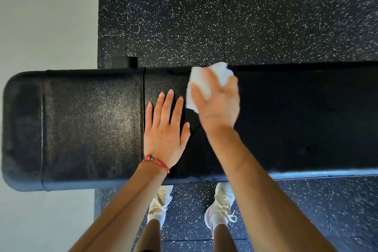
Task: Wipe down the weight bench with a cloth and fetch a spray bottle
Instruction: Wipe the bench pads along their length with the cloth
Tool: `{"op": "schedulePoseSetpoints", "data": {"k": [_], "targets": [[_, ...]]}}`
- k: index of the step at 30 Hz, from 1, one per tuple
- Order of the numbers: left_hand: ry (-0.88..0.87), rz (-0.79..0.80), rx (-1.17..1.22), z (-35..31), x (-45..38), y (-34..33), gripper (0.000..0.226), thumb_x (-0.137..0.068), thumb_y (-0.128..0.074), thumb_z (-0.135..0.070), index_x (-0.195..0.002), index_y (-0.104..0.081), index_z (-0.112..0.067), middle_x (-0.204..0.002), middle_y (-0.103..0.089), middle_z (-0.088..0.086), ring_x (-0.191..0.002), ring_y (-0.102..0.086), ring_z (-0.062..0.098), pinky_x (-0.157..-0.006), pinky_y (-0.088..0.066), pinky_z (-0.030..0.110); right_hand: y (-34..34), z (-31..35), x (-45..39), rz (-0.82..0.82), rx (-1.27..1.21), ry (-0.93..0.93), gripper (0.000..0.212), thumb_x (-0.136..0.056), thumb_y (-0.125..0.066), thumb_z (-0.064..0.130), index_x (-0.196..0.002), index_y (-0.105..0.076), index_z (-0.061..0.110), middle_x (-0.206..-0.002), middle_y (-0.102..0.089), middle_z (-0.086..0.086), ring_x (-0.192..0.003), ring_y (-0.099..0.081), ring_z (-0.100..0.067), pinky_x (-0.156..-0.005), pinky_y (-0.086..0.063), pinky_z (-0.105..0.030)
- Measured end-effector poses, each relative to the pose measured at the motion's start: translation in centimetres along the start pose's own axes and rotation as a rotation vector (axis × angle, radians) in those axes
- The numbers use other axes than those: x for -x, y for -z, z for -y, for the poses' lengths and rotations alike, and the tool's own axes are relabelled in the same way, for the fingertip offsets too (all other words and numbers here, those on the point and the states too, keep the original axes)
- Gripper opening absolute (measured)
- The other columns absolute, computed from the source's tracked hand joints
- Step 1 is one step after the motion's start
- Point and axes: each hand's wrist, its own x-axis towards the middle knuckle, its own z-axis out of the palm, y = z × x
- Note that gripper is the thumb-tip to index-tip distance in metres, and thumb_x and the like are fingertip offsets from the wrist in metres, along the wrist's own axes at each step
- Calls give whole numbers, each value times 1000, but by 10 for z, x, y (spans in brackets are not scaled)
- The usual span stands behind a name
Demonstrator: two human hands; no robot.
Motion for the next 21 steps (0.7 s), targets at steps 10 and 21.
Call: {"op": "schedulePoseSetpoints", "data": {"k": [10, 21], "targets": [[8, 29, -32, 0, -1, 0, 58, -90, -34, -36, -138, -38, -4, -147, -35, 16, -137, -26, 32, -113, -11, 46, 28, -45, -29, -74, 82, 35, 46, -79, -64, 43, -119, -60, 21, -104, -52, -25, -85, -53, -39, -73, -49, -44], [10, -5, -39, -2, -1, -2, 56, -91, -36, -34, -137, -38, -2, -146, -35, 18, -137, -26, 34, -113, -15, 49, 33, -47, -3, 6, 5, 66, 43, -77, -66, 39, -114, -62, 17, -102, -51, -25, -82, -54, -38, -70, -51, -43]]}}
